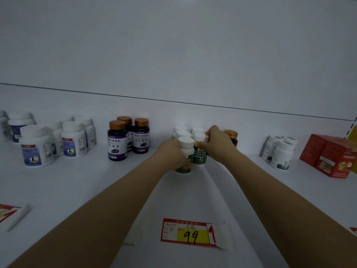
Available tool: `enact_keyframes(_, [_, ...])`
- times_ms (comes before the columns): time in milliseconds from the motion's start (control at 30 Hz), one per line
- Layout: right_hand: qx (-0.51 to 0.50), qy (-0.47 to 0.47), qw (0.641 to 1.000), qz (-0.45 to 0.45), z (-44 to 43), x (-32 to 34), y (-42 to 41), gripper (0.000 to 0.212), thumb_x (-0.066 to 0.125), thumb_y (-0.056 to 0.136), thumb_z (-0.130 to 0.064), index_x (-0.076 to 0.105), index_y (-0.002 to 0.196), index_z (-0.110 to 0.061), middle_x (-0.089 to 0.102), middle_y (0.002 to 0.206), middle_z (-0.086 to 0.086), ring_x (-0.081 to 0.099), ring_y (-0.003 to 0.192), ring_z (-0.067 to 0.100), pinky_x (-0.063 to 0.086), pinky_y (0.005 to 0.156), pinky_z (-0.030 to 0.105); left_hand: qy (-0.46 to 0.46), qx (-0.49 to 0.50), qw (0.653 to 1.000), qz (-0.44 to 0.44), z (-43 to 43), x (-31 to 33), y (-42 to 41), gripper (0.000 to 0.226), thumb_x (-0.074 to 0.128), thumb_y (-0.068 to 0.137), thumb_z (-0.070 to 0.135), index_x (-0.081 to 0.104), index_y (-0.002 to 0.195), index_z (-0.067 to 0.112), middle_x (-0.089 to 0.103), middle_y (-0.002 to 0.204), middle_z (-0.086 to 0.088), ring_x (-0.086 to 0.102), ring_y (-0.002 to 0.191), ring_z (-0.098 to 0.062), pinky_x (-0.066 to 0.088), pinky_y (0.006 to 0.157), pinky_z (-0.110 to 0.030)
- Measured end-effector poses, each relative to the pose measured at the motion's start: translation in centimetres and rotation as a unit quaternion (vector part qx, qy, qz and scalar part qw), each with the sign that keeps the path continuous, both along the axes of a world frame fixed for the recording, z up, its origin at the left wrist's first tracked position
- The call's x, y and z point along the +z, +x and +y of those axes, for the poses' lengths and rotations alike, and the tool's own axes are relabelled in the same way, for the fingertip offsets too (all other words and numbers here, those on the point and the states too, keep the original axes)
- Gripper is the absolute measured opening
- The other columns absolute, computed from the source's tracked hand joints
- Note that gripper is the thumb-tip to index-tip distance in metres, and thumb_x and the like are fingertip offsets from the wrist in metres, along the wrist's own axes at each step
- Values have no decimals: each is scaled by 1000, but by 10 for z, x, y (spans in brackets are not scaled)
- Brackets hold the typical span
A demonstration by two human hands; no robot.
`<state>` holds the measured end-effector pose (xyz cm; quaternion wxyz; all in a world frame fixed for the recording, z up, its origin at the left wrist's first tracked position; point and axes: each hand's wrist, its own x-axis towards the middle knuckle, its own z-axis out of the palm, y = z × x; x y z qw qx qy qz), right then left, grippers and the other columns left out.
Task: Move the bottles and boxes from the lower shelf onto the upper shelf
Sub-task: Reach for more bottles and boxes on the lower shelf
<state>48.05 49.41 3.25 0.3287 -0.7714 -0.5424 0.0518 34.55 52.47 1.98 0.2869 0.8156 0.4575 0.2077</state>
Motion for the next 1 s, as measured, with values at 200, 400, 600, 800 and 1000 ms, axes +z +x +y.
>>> enact_keyframes(200, [7, 4, 1000, -5, 0, -1, -1, 47, 66, 86, -27, 43, 119, -1, 58, 112, 17, 47, 86, 19, 37, 69, 27, -14, 3, 1000, 2, 2, -1, 0, 57, 81, 71, 20, 59, 121, 5, 63, 122, -12, 60, 111, -26, 49, 94, -34])
enact_keyframes(400, [7, 18, 1000, 12, 0, -3, -2, 44, 64, 87, -27, 44, 117, -3, 51, 99, 8, 48, 83, 17, 33, 51, 17, -11, 10, 1000, 7, 0, 0, 2, 57, 79, 73, 21, 56, 122, 5, 61, 123, -12, 59, 112, -26, 48, 93, -32])
enact_keyframes(600, [4, 16, 1000, 5, 3, -5, -1, 44, 63, 86, -27, 43, 117, -3, 56, 110, 13, 50, 85, 19, 40, 56, 21, 4, 29, 999, 15, 3, -3, 5, 56, 78, 73, 21, 55, 121, 5, 61, 121, -12, 59, 108, -25, 46, 83, -27])
enact_keyframes(800, [2, 11, 1000, 11, 1, -5, 0, 46, 63, 86, -29, 44, 120, -4, 58, 113, 13, 52, 87, 18, 44, 70, 26, 27, 54, 997, 44, 3, -6, 10, 61, 79, 71, 28, 52, 123, 10, 58, 123, -10, 55, 113, -27, 45, 100, -40])
enact_keyframes(1000, [-4, -78, 997, -21, -9, 9, -11, 49, 52, 92, -36, 44, 126, 0, 52, 125, 19, 52, 114, 31, 44, 90, 36, 40, 81, 987, 133, -4, -3, 7, 82, 78, 69, 39, 39, 134, 8, 44, 132, -13, 38, 126, -29, 34, 105, -36])
